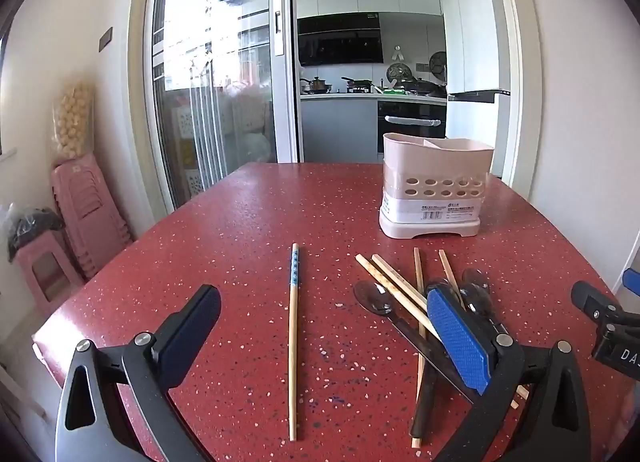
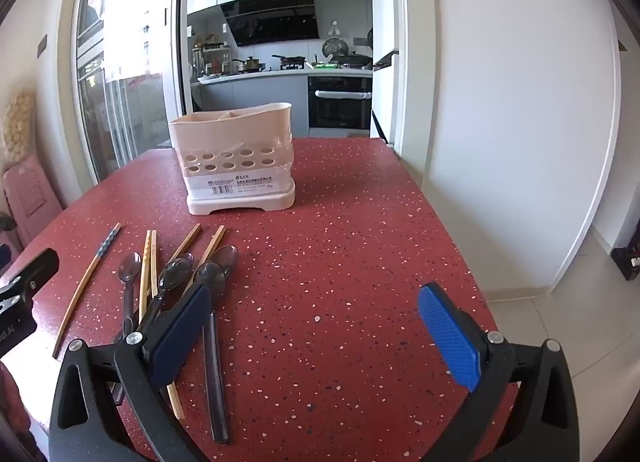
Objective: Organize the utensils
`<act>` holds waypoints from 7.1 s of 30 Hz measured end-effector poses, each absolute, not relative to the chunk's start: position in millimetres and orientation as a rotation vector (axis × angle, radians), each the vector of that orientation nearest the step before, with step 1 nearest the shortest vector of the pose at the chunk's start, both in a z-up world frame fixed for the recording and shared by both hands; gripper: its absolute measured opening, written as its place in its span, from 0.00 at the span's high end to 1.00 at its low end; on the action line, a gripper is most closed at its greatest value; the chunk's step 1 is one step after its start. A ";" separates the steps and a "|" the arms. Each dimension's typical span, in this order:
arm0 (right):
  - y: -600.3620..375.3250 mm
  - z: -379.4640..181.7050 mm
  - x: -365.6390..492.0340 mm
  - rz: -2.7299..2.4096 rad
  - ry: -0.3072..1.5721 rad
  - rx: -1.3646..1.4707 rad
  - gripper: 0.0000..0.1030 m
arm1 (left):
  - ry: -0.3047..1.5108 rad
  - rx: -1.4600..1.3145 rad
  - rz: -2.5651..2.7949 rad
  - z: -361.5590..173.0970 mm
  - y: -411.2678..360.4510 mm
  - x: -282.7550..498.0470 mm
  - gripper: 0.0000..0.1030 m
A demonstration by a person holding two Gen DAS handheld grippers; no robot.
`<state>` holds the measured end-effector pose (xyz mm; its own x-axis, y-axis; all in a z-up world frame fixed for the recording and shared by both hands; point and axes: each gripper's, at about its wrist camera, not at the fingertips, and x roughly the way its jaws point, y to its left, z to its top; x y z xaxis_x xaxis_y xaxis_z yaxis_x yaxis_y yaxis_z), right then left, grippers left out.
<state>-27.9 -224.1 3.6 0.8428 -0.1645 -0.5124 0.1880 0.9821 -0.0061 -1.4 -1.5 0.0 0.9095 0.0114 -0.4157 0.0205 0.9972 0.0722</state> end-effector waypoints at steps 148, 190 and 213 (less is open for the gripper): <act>-218.6 18.8 -38.3 -0.150 0.514 0.057 0.00 | 0.464 -0.010 -0.069 0.8 18.3 -17.1 0.00; -209.3 -28.4 128.8 0.329 1.474 0.043 0.88 | 1.186 0.110 -0.165 -44.0 7.7 158.6 0.64; -304.8 161.7 186.5 0.461 0.871 0.228 0.88 | 0.532 -0.252 -0.262 168.9 -17.7 194.3 0.64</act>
<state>186.5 -304.8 161.7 0.5541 0.4774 -0.6820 -0.2951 0.8787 0.3753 194.3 -17.7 168.9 0.8304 -0.3088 -0.4638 0.1793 0.9362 -0.3022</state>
